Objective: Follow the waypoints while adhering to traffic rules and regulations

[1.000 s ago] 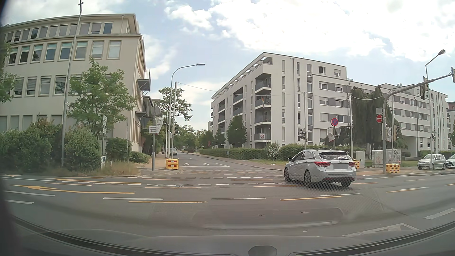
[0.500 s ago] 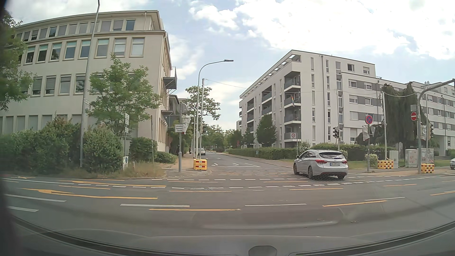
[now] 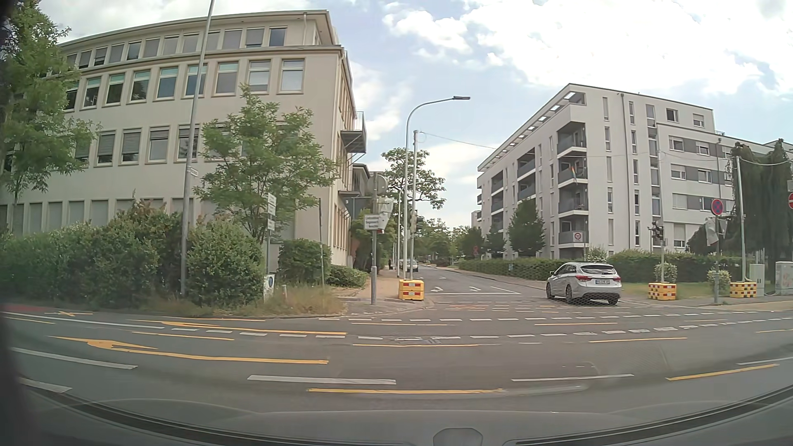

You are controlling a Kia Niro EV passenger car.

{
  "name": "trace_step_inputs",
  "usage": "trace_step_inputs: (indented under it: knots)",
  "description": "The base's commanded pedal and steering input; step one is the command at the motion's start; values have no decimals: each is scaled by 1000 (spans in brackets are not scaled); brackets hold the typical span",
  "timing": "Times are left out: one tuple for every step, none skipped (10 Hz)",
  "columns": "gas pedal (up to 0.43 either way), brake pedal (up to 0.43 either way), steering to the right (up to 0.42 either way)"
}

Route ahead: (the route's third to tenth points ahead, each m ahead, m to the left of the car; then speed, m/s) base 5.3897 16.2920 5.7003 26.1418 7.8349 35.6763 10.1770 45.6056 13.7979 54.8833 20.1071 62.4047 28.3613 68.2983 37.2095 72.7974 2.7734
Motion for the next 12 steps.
trace_step_inputs:
  knots:
    - [157,37,-404]
    - [138,37,-401]
    - [130,37,-395]
    - [98,37,-390]
    - [87,37,-388]
    - [87,37,-381]
    - [79,37,-372]
    - [59,30,-368]
    - [59,37,-366]
    - [0,37,-366]
    - [0,37,-366]
    - [0,37,-368]
